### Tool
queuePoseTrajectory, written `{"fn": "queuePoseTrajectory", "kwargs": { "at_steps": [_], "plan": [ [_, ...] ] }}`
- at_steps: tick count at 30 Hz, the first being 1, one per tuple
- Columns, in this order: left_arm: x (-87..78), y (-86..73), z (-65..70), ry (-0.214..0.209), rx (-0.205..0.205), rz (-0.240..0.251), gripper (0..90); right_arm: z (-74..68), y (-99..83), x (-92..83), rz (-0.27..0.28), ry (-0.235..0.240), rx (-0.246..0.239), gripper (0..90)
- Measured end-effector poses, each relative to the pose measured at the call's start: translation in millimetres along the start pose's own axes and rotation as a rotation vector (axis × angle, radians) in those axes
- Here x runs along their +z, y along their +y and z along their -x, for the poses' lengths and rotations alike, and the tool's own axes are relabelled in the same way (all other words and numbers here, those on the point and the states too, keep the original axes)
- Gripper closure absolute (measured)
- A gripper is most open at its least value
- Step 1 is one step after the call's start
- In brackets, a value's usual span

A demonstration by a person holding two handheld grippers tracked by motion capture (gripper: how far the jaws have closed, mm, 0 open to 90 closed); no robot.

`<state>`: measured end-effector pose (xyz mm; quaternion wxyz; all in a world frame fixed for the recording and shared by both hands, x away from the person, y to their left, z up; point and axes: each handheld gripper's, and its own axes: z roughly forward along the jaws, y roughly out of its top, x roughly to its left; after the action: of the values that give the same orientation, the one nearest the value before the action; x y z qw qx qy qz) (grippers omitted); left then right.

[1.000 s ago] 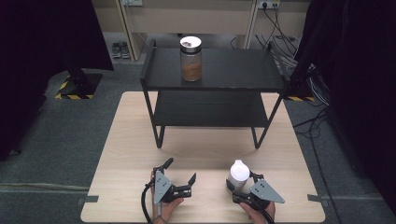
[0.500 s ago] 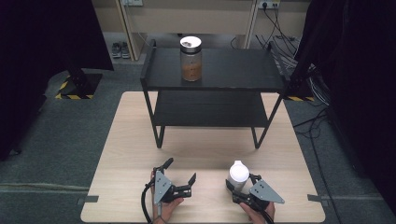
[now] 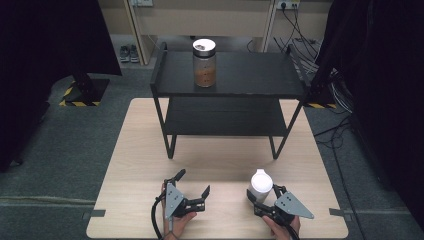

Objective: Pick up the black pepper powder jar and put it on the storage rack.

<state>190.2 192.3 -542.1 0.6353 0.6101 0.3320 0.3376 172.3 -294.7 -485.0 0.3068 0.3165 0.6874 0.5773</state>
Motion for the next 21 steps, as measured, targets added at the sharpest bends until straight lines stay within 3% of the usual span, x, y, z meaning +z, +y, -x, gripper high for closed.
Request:
{"fn": "queuePoseTrajectory", "kwargs": {
  "at_steps": [14, 21],
  "plan": [
    [0.0, 0.0, 0.0, 0.000, 0.000, 0.000, 0.2, -0.6, 20.6, -5.0, 0.025, 0.024, -0.009, 30.9],
    [0.0, 0.1, 0.0, 0.000, 0.000, 0.000, 0.2, 3.4, 45.4, -4.0, 0.047, 0.052, -0.005, 30.9]
  ]
}}
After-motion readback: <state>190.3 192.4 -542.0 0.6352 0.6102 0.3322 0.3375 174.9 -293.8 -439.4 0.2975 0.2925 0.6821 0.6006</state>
